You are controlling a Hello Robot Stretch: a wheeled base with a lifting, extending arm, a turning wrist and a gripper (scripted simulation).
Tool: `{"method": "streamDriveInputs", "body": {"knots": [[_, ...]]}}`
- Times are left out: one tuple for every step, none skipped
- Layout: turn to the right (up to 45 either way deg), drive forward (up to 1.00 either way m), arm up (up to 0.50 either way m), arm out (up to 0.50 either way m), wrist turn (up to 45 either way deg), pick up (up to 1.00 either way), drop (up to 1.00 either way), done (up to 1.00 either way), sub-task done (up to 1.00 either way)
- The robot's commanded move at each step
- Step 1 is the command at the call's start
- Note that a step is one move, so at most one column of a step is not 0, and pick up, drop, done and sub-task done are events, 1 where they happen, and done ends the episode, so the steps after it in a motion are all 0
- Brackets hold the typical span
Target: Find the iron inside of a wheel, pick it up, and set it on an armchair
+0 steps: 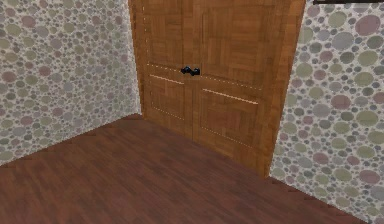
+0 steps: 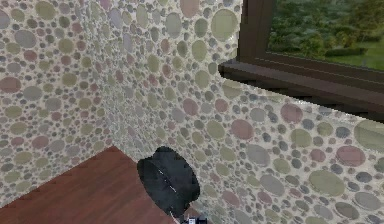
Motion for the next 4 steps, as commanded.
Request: {"method": "streamDriveInputs", "body": {"knots": [[0.0, 0.00, 0.50, 0.00, 0.0, 0.00, 0.00, 0.00, 0.00], [0.0, 0.00, 0.28, 0.00, 0.0, 0.00, 0.00, 0.00, 0.00], [0.0, 0.00, 0.00, 0.00, -45.0, 0.00, 0.00, 0.00, 0.00], [0.0, 0.00, 0.00, 0.00, -45.0, 0.00, 0.00, 0.00, 0.00]]}}
